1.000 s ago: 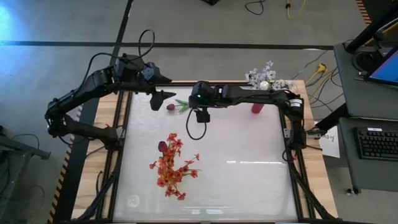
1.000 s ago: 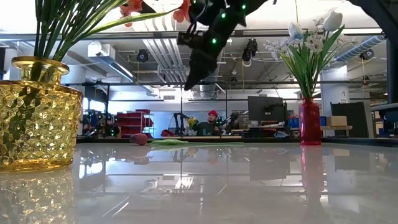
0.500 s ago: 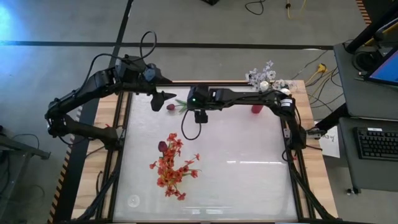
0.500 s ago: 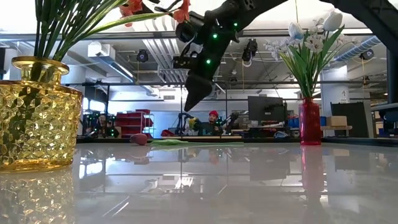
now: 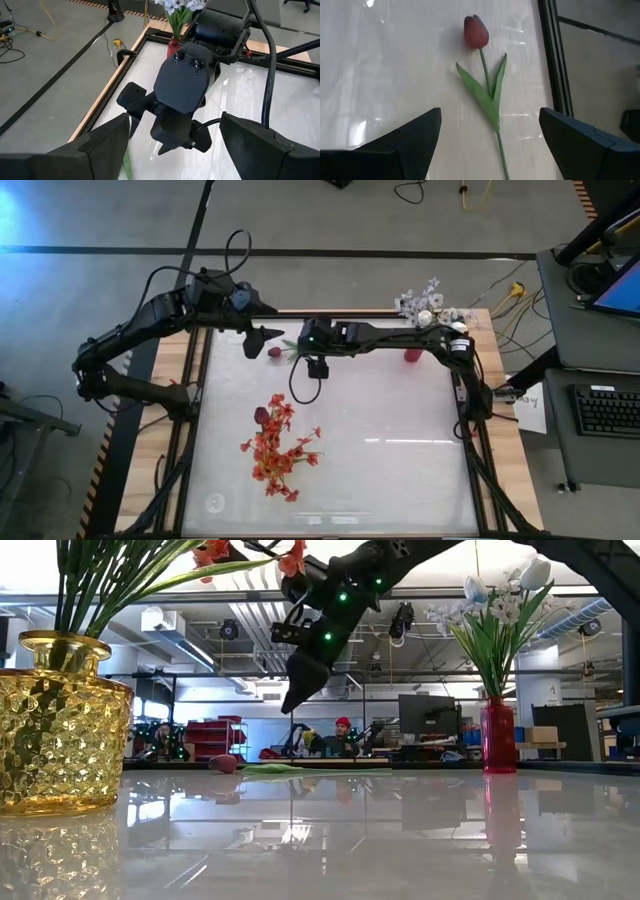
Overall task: Sort flowers into vase by color
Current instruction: Put the red tulip into the red vase
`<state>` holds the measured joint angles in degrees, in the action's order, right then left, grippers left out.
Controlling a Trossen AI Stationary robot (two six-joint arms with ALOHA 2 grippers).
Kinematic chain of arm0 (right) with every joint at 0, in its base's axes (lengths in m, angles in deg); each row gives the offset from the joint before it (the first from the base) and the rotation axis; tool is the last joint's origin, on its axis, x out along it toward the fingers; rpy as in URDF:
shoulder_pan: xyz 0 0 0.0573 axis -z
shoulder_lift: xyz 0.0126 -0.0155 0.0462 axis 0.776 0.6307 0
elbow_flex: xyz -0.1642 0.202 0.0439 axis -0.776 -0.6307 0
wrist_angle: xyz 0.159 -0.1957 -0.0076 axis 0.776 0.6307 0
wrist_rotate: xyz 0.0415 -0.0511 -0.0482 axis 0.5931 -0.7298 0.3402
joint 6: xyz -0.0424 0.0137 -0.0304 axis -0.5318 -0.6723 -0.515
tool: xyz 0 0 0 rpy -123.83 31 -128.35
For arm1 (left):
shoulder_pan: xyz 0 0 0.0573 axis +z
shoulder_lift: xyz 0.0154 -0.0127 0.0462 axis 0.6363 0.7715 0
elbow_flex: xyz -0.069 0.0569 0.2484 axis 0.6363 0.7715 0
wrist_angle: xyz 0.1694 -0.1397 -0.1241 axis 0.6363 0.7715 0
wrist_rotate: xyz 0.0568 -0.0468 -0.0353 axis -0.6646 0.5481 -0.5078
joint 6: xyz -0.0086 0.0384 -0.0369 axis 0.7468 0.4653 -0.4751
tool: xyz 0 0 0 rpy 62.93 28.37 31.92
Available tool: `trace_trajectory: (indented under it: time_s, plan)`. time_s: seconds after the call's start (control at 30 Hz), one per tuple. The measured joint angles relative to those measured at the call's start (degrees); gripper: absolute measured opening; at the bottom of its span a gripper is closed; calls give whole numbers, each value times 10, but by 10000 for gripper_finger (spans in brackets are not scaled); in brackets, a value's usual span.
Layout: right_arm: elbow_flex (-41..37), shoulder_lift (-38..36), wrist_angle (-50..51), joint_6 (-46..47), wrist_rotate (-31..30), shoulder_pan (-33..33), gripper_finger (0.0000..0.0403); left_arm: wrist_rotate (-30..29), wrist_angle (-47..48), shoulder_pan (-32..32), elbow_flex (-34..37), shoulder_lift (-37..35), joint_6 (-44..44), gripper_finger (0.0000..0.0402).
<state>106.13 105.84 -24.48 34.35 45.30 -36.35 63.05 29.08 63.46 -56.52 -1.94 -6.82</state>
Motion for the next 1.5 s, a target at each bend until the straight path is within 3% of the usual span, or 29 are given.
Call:
trace_trajectory:
  time_s: [0.47, 0.63, 0.87, 1.37, 1.5]
  plan:
    - [1, 89, -42, -2, 10, 14, 329, 0, -23, 0, 0, 0, -4, 295]
    - [2, 95, -67, 4, -20, 33, 329, 0, -23, 0, 0, 0, -4, 295]
    - [3, 98, -78, 6, 57, 57, 329, 0, -25, 0, 0, 0, -4, 295]
    - [6, 136, -104, -2, 61, 69, 329, 0, -28, 0, 0, 0, -4, 295]
    - [6, 137, -112, -1, 64, 77, 328, -27, -50, 0, 0, -1, -4, 295]
